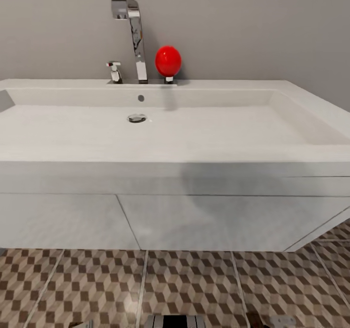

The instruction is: Take the four mousetraps from the cabinet in the bathroom and place them on the bathroom floor. Make sure all four end up on the same floor surface, and ensure that at least two of them are either under or directly next to the same bathroom sink.

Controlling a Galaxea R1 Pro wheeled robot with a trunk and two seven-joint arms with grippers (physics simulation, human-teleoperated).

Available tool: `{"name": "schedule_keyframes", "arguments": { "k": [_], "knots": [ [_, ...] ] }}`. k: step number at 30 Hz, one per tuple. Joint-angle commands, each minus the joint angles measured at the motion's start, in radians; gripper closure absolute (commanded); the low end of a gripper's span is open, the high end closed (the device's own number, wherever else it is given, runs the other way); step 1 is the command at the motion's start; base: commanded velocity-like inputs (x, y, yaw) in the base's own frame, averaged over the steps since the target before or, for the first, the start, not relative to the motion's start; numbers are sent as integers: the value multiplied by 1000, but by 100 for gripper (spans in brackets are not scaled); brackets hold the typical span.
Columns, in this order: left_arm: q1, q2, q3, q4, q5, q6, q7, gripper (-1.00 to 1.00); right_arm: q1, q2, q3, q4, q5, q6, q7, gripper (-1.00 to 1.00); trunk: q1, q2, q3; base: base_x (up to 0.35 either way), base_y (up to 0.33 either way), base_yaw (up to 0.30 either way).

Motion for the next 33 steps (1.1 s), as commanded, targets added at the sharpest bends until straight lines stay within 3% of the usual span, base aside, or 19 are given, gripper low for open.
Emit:
{"name": "schedule_keyframes", "arguments": {
  "k": [1, 14, 25, 27, 30, 33],
  "knots": [
    [0, 1, -9, 0, 5, -2, 5, 100, -1, 0, 3, 1, -12, -2, 8, 100, 0, -1, -5, 0, 0, 0],
    [0, 2, -7, 0, 7, -2, 5, 100, -1, 0, 2, 1, -12, -2, 8, 100, 6, -4, -55, 0, 0, 0],
    [0, 2, -11, -1, 7, 0, -7, 100, -1, 1, 0, -17, -13, -3, 8, 100, 6, -4, -55, 0, 0, 0],
    [0, 3, -14, -19, 7, 1, -9, 100, -1, 1, -1, -74, -13, -1, -10, 100, 6, -4, -55, 0, 0, 0],
    [0, 2, -15, -84, 4, 11, -9, 100, -1, 12, 1, -117, -11, 0, -100, 100, 6, -4, -55, 0, 0, 0],
    [0, 3, -13, -126, 3, 11, -5, 100, -1, 19, 1, -149, -11, 0, -132, 100, 6, -4, -55, 0, 0, 0]
  ]
}}
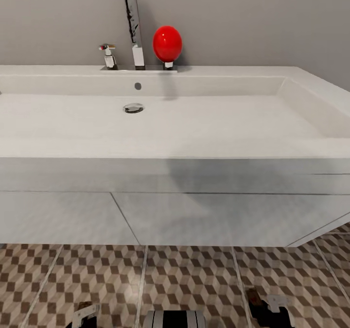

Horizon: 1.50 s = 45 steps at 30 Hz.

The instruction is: Take the four mousetraps from the cabinet in the bathroom and place them on the bathroom floor. Make sure all four end up on the same floor surface, and ensure that at least two of them are either under or directly next to the same bathroom sink.

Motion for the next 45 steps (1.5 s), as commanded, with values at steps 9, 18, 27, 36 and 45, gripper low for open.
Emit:
{"name": "schedule_keyframes", "arguments": {
  "k": [9, 18, 27, 36, 45],
  "knots": [
    [0, -1, -2, -22, 4, -6, 9, 100, 0, 4, 4, -9, 9, -3, -3, 100, 0, 0, -1, 67, 33, 0],
    [0, -1, -2, -22, 3, -10, 14, 100, 0, 4, 4, -9, 15, -3, -7, 100, 0, 0, -1, 34, 16, 0],
    [0, -1, -2, -21, 3, -10, 14, 100, 0, 4, 4, -8, 15, -3, -10, 100, 0, 0, -1, 1, 0, 0],
    [0, -2, -3, -19, 2, -8, 13, 100, 0, 4, 4, -7, 15, -6, -10, 100, 0, 0, -1, 0, 0, 0],
    [0, -2, -3, -17, 2, -5, 12, 100, 0, 4, 6, -7, 16, -7, -10, 100, 2, -1, -16, 0, 0, 0]
  ]
}}
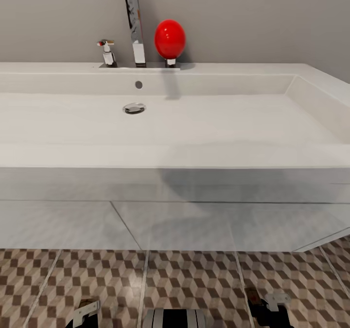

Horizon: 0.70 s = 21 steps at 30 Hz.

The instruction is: Take the four mousetraps from the cabinet in the bathroom and place them on the bathroom floor. Make sure all four end up on the same floor surface, and ensure that at least two of them are either under or directly next to the same bathroom sink.

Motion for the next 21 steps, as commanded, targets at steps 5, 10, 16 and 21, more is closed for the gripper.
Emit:
{"name": "schedule_keyframes", "arguments": {
  "k": [5, 10, 16, 21],
  "knots": [
    [0, 0, -9, 0, 4, -2, 7, 100, -1, 0, 3, 1, -10, -3, 7, 100, 0, -1, -5, 0, 0, 0],
    [0, 0, -9, 0, 5, -2, 2, 100, -1, 0, 2, 1, -10, -3, 7, 100, 0, -1, -5, 0, 0, 0],
    [0, 0, -9, 0, 5, -3, 2, 100, -1, 0, 1, 1, -10, -3, 7, 100, 0, -1, -5, 0, 0, 0],
    [0, 0, -9, 0, 5, -2, 1, 100, -1, 0, 1, 1, -10, -3, 7, 100, 1, -1, -9, 0, 0, 0]
  ]
}}
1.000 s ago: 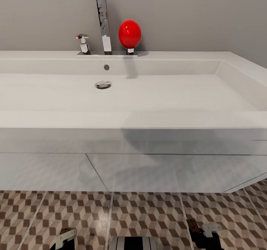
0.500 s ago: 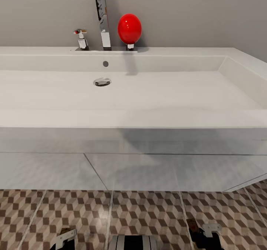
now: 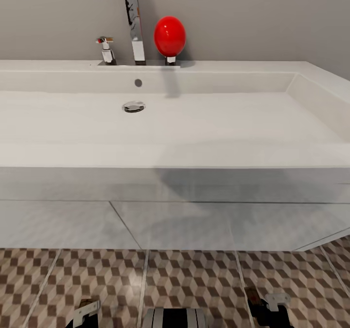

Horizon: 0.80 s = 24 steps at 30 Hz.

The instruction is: Take the four mousetraps from the cabinet in the bathroom and place them on the bathroom floor. Make sure all four end up on the same floor surface, and ensure that at least two of them are either under or directly next to the same bathroom sink.

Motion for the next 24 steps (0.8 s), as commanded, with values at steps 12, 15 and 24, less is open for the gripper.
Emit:
{"name": "schedule_keyframes", "arguments": {
  "k": [12, 15, 24],
  "knots": [
    [0, 0, -9, 0, 3, -2, 7, 100, -1, 0, 3, 1, -10, -3, 7, 100, 3, -2, -28, 0, 0, 0],
    [0, 0, -9, 0, 3, -2, 7, 100, -1, 0, 3, 1, -10, -3, 7, 100, 3, -2, -28, 0, 0, 0],
    [-1, 3, -15, -13, 4, 4, 4, 100, -1, 0, 1, -19, -10, -3, 5, 100, 3, -2, -28, 0, 0, 0]
  ]
}}
